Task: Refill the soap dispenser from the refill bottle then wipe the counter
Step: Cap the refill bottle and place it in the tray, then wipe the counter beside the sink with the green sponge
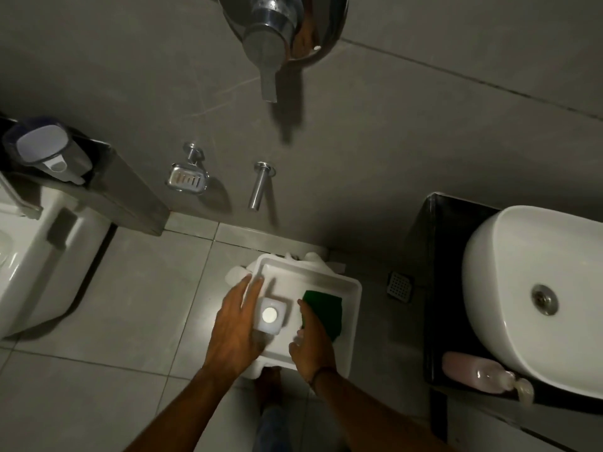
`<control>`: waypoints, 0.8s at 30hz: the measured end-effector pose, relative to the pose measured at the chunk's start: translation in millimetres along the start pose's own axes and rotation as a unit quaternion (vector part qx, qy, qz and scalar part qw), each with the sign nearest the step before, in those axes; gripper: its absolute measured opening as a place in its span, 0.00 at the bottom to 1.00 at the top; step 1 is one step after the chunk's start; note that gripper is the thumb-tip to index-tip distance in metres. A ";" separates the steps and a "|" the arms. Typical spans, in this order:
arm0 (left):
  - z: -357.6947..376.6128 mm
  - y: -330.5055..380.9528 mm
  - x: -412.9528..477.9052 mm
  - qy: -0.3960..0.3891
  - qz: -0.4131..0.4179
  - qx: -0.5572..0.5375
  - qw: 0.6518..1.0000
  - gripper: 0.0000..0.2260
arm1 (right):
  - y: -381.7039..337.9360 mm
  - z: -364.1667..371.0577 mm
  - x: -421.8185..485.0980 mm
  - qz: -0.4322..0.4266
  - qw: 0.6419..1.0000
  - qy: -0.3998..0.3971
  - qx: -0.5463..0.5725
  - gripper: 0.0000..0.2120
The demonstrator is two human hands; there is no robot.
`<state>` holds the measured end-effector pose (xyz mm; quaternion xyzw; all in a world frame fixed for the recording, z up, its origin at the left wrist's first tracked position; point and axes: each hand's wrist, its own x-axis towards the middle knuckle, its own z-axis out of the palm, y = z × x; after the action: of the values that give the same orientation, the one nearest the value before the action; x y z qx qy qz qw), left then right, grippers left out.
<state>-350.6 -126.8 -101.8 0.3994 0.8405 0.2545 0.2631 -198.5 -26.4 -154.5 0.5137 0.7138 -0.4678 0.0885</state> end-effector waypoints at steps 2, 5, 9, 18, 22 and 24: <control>3.7 9.1 -28.0 0.085 0.029 0.026 0.996 0.37 | 17.5 -6.8 -3.4 0.008 0.999 0.034 -0.038 0.38; 32.3 20.8 -77.9 0.059 0.141 0.041 0.987 0.32 | 43.2 -21.7 -1.7 -0.029 0.981 0.071 -0.177 0.34; 75.5 42.5 -90.6 -0.132 0.129 0.088 0.979 0.45 | 57.3 -28.2 17.9 -0.093 0.954 0.060 -0.279 0.40; 127.5 36.9 -57.9 -0.258 -0.009 0.177 0.950 0.52 | 74.7 -7.9 69.9 -0.164 0.907 0.022 -0.388 0.54; 131.1 33.2 -57.6 -0.254 0.021 0.209 0.944 0.53 | 79.7 -4.8 79.1 -0.177 0.896 0.030 -0.406 0.48; 133.9 31.6 -57.3 -0.253 0.035 0.236 0.938 0.54 | 81.8 -6.3 81.3 -0.194 0.887 0.043 -0.417 0.41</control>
<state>-216.1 -126.5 -165.9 0.5307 0.7673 -0.0512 0.3564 -166.6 34.1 -247.6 0.3005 0.9316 -0.1119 0.1712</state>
